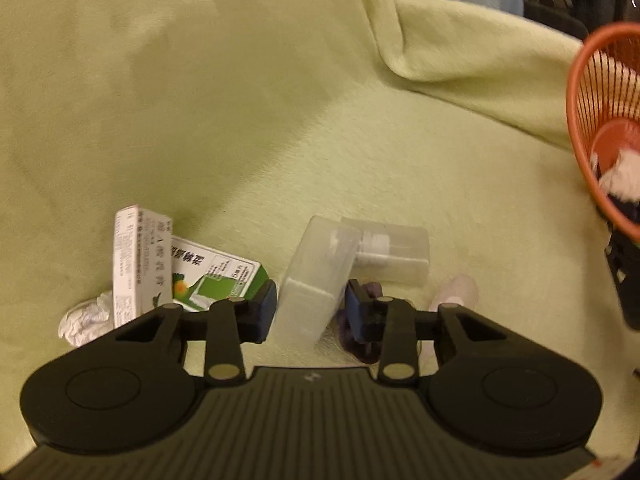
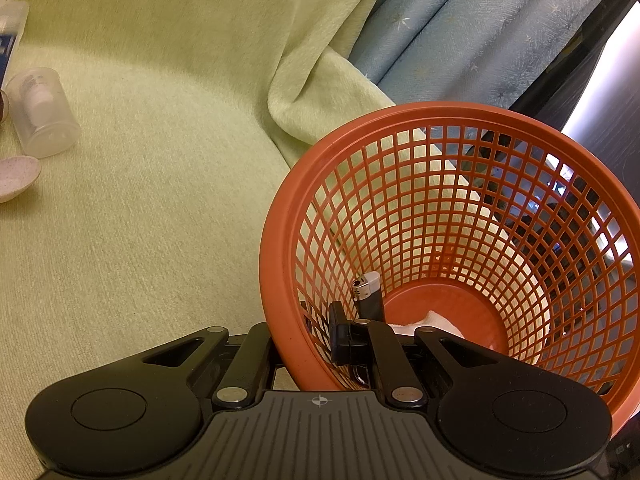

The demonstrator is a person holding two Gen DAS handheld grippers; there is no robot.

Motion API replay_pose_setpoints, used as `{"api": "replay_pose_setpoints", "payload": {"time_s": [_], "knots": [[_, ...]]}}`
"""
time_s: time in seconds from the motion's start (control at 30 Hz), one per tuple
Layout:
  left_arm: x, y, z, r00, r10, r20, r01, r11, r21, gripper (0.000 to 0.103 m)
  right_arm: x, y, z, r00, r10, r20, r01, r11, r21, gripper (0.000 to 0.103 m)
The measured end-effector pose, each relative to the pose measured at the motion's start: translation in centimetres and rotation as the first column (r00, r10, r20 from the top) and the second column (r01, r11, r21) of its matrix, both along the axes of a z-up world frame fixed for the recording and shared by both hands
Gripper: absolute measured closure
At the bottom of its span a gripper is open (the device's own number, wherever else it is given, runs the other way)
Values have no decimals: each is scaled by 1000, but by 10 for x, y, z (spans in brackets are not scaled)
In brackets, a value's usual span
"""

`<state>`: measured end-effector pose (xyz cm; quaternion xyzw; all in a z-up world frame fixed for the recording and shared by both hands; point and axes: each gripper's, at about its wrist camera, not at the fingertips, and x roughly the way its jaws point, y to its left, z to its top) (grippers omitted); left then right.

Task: Organize objects
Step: 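Lower the left gripper onto the clear plastic box and grasp it, then carry the clear plastic box into the basket and release it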

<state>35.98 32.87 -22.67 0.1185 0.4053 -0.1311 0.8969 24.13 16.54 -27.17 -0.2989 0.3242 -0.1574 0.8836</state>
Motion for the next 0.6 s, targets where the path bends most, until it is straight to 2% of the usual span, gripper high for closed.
{"api": "replay_pose_setpoints", "payload": {"time_s": [0.17,0.3,0.6], "knots": [[-7,21,12,998,62,-34,-65,992,-109,72,0,-1,0,1000,0,1,0,1000,1,98],[-21,35,16,994,89,-57,-98,981,-166,72,0,-1,0,1000,1,0,-1,1000,1,98],[-38,40,38,996,84,-31,-89,969,-232,73,0,-2,1,1000,1,0,-1,1000,1,98]]}}
